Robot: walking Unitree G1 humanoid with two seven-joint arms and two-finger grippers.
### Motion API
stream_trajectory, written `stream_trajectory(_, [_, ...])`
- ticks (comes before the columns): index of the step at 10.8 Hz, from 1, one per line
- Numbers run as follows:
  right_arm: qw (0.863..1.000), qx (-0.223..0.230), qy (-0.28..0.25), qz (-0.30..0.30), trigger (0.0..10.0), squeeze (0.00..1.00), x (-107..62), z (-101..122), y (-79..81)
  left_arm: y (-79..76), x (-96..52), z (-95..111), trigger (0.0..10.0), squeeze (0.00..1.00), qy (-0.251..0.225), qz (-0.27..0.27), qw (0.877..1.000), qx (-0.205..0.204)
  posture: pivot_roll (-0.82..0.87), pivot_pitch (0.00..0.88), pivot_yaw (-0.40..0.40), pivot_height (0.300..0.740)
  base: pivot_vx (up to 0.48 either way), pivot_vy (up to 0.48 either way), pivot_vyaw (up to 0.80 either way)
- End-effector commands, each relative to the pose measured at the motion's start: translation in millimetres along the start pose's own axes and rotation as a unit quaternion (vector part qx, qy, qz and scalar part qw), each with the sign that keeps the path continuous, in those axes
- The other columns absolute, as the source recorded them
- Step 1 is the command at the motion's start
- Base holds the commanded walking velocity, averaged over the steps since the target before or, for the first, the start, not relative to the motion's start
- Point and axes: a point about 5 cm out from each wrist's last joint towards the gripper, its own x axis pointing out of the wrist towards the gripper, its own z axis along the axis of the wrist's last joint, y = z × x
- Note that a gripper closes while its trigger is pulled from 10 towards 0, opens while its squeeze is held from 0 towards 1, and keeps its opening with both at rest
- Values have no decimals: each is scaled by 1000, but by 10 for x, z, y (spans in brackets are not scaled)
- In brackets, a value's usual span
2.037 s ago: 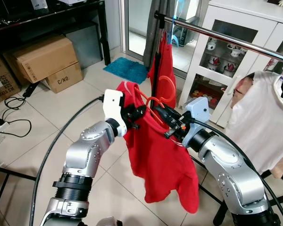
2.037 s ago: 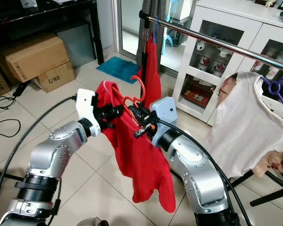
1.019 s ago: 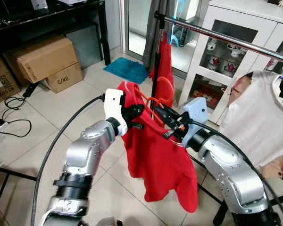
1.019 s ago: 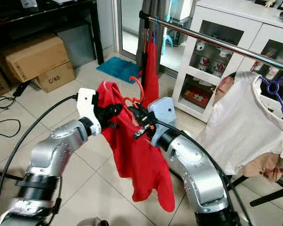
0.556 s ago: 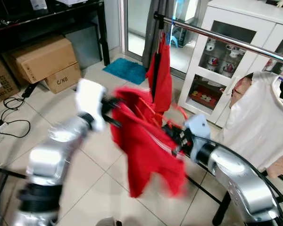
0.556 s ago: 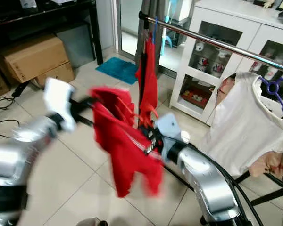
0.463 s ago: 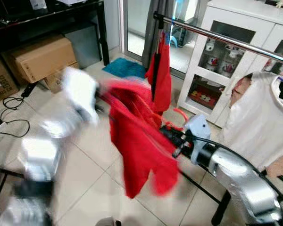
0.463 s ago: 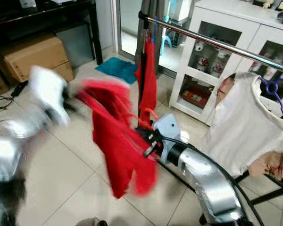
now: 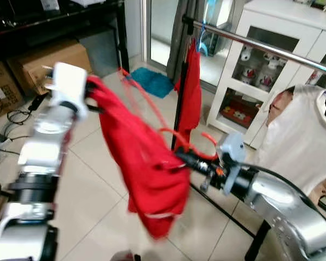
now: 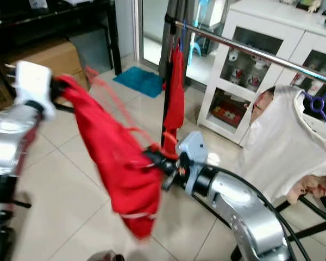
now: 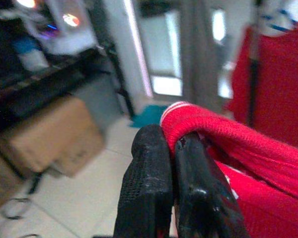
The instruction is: Hang hanger
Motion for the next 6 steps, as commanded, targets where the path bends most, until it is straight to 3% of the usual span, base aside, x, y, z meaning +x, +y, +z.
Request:
stream_trajectory(1, [997, 16, -44, -57, 0, 0, 11, 135, -131, -243, 1, -156, 0, 0, 37, -60, 997, -9, -35, 0, 12, 740, 0, 0, 0])
stream_trajectory(2, [991, 37, -84, -95, 0, 0, 50, 229, -186, -439, -47, -305, 0, 0, 58, -106, 993, -12, -32, 0, 16, 740, 0, 0, 0])
stream_trajectory(3, [964, 90, -164, -187, 0, 0, 98, 390, -335, -787, -208, -377, 0, 0, 56, -201, 977, -31, -34, 2, 22, 740, 0, 0, 0])
stream_trajectory(4, [943, 109, -194, -247, 0, 0, 109, 438, -439, -983, -368, -337, 0, 0, 39, -268, 961, -62, -32, 2, 21, 740, 0, 0, 0])
stream_trajectory(5, [930, 102, -189, -298, 0, 0, 79, 395, -528, -953, -477, -287, 0, 0, 15, -258, 960, -110, -23, 5, 21, 740, 0, 0, 0])
stream_trajectory(6, [934, 67, -136, -324, 0, 0, 43, 235, -535, -719, -585, -366, 0, 0, 14, -179, 971, -159, -17, 8, 12, 740, 0, 0, 0])
